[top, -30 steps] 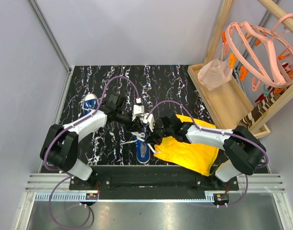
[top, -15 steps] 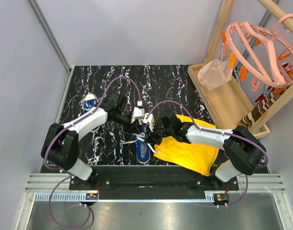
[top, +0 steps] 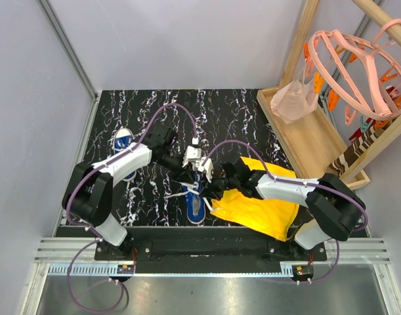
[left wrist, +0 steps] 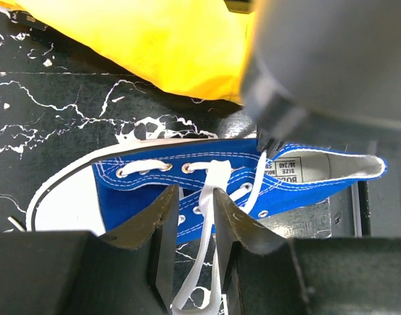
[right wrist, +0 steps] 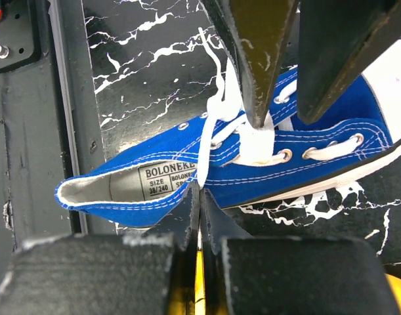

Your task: Tie the shoes

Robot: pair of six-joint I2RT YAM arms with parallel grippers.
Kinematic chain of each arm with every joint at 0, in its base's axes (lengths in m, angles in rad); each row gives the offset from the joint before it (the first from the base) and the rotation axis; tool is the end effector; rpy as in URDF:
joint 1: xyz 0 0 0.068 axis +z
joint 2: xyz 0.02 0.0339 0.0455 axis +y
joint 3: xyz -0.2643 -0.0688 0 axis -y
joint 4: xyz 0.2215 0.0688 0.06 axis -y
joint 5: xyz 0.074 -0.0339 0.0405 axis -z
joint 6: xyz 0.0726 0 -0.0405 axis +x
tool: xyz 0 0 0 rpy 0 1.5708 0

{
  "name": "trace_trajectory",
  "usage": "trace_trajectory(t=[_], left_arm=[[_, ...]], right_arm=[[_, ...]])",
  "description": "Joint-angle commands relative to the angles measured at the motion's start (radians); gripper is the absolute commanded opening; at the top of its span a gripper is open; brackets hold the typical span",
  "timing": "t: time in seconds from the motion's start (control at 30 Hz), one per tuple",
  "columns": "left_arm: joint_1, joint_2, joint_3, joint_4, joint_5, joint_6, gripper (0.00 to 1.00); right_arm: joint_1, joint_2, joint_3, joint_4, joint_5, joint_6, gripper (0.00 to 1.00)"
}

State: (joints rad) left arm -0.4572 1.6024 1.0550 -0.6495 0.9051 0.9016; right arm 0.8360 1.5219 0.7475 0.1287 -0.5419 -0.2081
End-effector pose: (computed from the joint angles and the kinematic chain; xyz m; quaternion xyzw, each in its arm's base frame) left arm 0.2369 -0.1802 0.2030 0.6185 0.6364 -0.3822 0.2577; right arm 0.1842 0.2597 0.1835 -0.5335 0.6879 0.3606 0.3350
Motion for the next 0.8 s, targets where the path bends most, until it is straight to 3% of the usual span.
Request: trace_trajectory(t=[0.0, 0.77], left_arm=[[-0.006, 0.027, 0.057, -0.021, -0.006, 0.02, 0.3], [-0.012, 0.076, 0.094, -0.121, -0.035, 0.056, 0.28]], right_arm=[[0.008, -0.039, -0.007, 0.065, 0.016, -0.027, 0.0], [0.006, -0.04, -0.008, 0.083, 0.002, -0.033, 0.0]])
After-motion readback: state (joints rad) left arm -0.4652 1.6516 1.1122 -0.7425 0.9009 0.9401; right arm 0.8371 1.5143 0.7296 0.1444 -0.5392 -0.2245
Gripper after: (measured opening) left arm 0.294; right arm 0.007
